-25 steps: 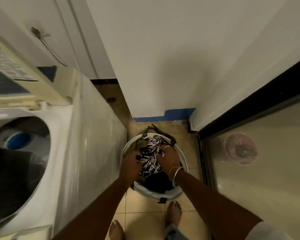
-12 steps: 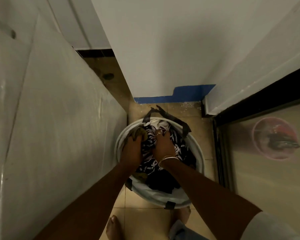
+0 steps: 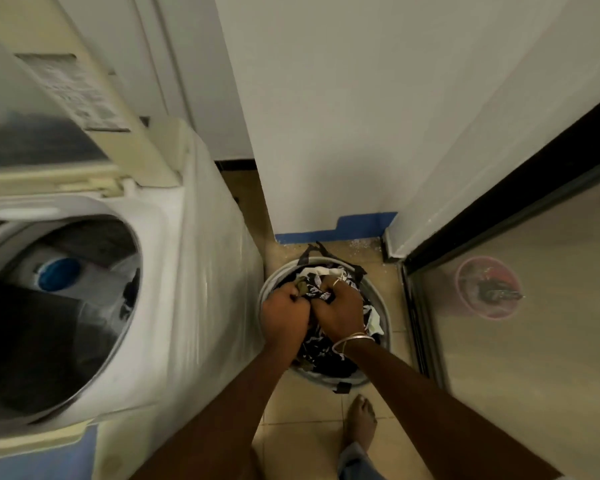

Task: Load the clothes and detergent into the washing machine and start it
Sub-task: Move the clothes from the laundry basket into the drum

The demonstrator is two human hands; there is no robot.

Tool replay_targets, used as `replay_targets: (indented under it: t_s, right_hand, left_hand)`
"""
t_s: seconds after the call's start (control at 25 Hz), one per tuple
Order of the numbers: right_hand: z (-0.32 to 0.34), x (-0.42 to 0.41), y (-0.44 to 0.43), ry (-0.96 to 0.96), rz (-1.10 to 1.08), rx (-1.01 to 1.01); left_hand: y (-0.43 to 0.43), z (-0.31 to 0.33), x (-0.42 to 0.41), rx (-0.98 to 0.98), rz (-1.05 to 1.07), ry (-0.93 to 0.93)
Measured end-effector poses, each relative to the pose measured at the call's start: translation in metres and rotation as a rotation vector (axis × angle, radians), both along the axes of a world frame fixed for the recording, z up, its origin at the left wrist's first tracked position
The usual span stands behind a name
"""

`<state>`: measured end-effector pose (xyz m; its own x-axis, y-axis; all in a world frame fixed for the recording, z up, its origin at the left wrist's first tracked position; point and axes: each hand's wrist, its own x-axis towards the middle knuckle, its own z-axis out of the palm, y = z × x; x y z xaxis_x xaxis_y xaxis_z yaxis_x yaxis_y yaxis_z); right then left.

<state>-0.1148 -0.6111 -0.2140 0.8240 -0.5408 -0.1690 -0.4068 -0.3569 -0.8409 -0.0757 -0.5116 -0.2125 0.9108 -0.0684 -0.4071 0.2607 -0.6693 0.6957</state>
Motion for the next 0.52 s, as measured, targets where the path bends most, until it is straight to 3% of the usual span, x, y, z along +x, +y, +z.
replay_targets:
  t_s: [0.12,0.28,0.52]
  right_hand:
    - [0.076,-0.007,0.021,-0.167,-0.084,0.097]
    - [0.197,-0.01,0.066,-0.437,-0.134,0.18]
    - [0.365,0.013,0.164,-0.731,0.036,0.101]
  left_hand:
    - [0.017,0.088,-0.006,-0.129,0.055,-0.044]
    - [0.051,0.216,-0.012,-0.294,0.112,-0.239]
    - [0.153,0.374,0.006,-0.476,0.238,-0.536]
